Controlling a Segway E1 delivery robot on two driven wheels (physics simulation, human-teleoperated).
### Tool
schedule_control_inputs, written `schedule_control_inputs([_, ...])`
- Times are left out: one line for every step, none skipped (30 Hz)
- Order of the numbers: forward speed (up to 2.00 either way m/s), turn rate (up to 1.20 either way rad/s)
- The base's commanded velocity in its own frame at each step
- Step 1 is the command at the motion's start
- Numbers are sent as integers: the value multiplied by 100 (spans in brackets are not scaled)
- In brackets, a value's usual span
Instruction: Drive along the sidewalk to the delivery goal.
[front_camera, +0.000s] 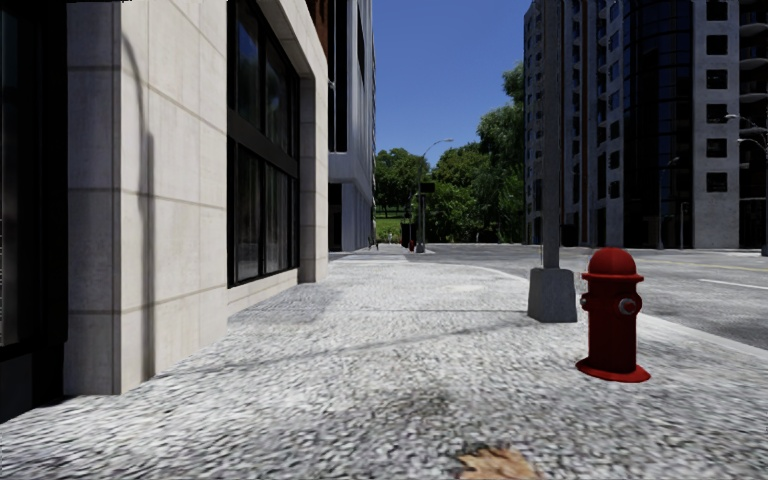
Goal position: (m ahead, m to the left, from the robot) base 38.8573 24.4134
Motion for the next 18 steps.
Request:
schedule_control_inputs([200, 0])
schedule_control_inputs([200, 0])
schedule_control_inputs([200, 0])
schedule_control_inputs([200, 0])
schedule_control_inputs([200, 0])
schedule_control_inputs([200, 0])
schedule_control_inputs([200, 0])
schedule_control_inputs([200, 0])
schedule_control_inputs([200, 0])
schedule_control_inputs([200, 0])
schedule_control_inputs([200, 0])
schedule_control_inputs([200, 0])
schedule_control_inputs([200, 0])
schedule_control_inputs([200, 0])
schedule_control_inputs([200, 0])
schedule_control_inputs([200, 0])
schedule_control_inputs([200, 0])
schedule_control_inputs([200, 0])
